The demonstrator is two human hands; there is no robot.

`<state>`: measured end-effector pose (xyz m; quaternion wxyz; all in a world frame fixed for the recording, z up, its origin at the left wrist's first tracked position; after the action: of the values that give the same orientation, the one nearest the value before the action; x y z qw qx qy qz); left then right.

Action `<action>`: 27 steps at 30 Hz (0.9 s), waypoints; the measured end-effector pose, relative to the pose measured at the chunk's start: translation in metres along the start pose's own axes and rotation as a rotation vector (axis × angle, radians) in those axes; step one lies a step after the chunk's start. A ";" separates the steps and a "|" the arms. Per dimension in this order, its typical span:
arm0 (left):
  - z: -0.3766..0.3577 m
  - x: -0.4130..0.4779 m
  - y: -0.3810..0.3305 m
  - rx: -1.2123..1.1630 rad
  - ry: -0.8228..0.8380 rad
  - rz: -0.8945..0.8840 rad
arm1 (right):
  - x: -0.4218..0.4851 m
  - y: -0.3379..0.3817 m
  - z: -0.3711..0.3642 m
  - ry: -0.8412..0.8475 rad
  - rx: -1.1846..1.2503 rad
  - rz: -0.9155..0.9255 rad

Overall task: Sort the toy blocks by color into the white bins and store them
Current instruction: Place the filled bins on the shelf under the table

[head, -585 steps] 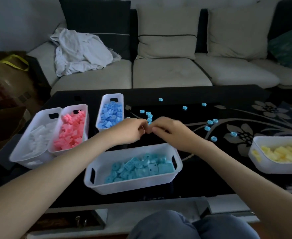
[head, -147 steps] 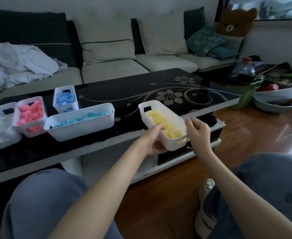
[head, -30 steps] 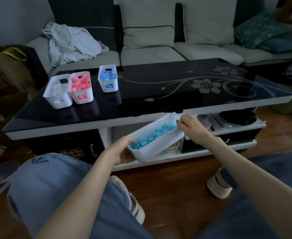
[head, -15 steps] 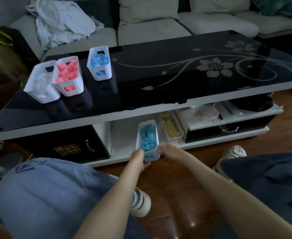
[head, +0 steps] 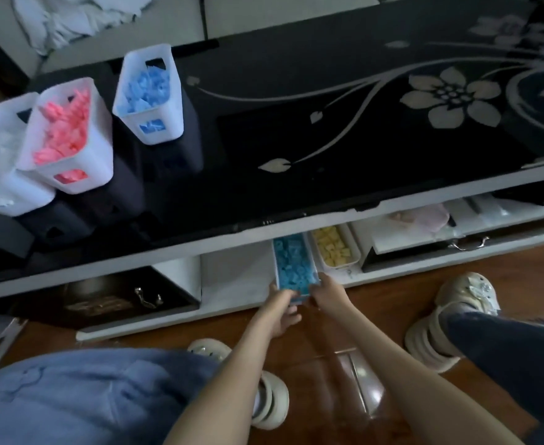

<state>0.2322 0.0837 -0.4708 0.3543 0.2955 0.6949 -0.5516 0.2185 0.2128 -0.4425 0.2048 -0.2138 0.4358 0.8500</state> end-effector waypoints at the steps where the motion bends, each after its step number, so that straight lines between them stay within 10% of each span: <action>1: -0.003 0.006 0.000 -0.029 0.008 -0.006 | 0.004 -0.003 0.001 -0.031 -0.007 -0.006; 17: -0.012 -0.018 -0.049 0.319 -0.319 -0.284 | -0.006 -0.001 0.023 -0.275 -0.112 0.042; 27: -0.013 -0.157 -0.136 0.925 -0.009 -0.428 | -0.109 0.124 0.097 -0.324 -0.347 0.521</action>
<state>0.2110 0.0639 -0.2650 0.0684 0.2698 0.4215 -0.8630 0.2239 0.2089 -0.2511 0.0082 0.0104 0.2867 0.9579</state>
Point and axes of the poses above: each hand's wrist, its own x-axis towards the middle knuckle, its own z-axis out of the back of the hand, y = z × x, the point moved 10 cm from there along x, towards the middle knuckle, and after that the axes turned 15 degrees about -x, right-handed, at the moved point
